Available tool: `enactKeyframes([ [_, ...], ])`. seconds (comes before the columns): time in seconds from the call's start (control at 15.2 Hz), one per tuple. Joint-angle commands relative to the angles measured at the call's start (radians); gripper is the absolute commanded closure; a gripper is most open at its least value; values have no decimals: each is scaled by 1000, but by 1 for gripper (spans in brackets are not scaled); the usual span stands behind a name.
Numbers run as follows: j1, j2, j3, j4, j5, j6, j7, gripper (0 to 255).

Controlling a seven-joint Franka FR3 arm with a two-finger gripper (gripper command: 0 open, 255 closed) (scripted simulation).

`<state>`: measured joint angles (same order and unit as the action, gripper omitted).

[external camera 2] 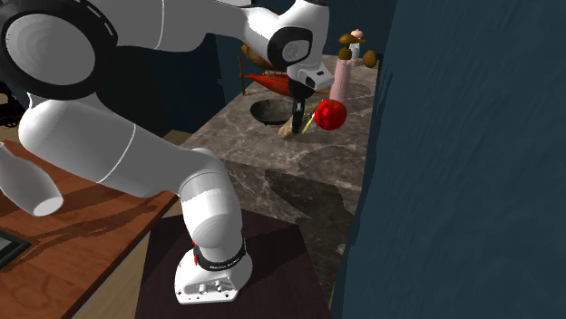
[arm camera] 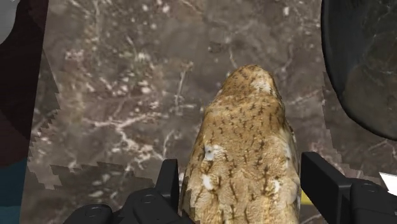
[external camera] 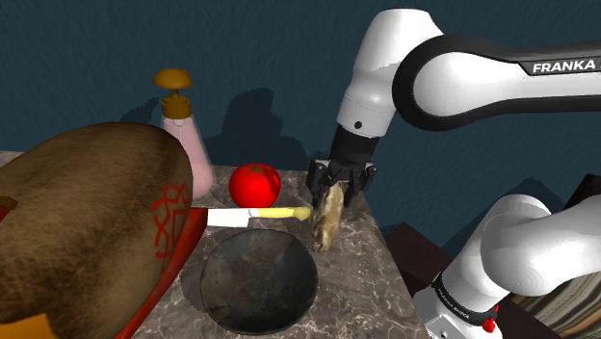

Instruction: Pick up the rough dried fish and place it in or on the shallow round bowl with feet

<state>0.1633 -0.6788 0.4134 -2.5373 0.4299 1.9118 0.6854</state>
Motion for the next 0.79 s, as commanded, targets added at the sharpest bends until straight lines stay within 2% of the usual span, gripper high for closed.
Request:
enactKeyframes([
  [0.0,-2,-7,-8,25,-7,-32,5,255],
  [0.73,-12,-13,-40,154,-38,-165,29,255],
])
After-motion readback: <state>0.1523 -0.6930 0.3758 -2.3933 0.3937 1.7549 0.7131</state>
